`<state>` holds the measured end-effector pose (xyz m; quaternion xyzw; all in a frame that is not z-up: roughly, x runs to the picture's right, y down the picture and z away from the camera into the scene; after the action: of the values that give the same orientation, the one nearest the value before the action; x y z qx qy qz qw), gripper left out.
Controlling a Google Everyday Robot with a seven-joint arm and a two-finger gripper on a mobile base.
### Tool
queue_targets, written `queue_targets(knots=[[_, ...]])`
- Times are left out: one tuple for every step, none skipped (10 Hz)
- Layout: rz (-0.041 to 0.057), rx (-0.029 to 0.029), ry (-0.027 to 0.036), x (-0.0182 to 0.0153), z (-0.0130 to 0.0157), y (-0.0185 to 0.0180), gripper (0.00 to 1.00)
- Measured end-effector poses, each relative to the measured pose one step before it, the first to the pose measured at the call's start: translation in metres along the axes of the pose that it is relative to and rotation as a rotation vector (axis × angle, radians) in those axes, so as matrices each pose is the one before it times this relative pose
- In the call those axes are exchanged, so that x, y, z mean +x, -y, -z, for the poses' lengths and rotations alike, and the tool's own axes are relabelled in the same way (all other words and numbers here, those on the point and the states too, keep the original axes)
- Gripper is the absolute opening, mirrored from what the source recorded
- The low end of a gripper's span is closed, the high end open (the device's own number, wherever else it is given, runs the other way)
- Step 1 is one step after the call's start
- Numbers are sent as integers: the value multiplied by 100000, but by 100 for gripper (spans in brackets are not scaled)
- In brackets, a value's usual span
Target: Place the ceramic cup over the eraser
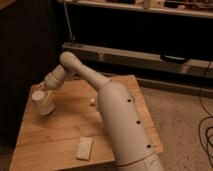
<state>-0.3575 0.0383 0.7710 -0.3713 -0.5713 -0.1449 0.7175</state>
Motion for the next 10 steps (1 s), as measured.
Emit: queue_targets(knots=[[-5,-1,8,135,-85,-88,45],[91,-86,-24,114,-150,-100,56],[42,-69,35,126,-154,-140,66],[61,4,-5,62,-76,-81,74],[30,-92,-55,110,-149,-93,87],[112,-31,-5,36,-84,-72,95],[28,-32,-23,66,-57,-61,96],[83,-67,27,37,-119,-58,96],[114,29,55,-3,-66,-39,96],[1,-100,-3,32,-79,-59,96]])
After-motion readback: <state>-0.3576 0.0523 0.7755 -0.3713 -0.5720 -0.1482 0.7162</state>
